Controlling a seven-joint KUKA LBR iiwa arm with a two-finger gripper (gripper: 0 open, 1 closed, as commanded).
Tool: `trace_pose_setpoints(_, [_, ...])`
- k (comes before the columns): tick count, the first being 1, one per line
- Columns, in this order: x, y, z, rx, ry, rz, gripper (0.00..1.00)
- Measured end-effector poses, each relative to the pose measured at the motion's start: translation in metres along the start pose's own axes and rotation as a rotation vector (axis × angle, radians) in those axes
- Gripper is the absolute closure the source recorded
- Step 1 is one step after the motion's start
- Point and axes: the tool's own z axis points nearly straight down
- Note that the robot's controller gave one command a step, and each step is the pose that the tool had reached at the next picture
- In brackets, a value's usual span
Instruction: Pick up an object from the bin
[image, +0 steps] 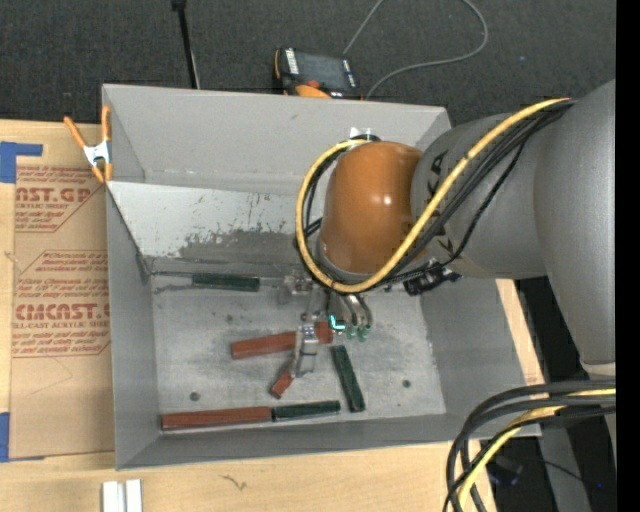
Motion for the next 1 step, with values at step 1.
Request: trace_pose_setpoints(1, [-0.0216,0.0156,0.0776,0.0,-0.003,-0.155,0.0])
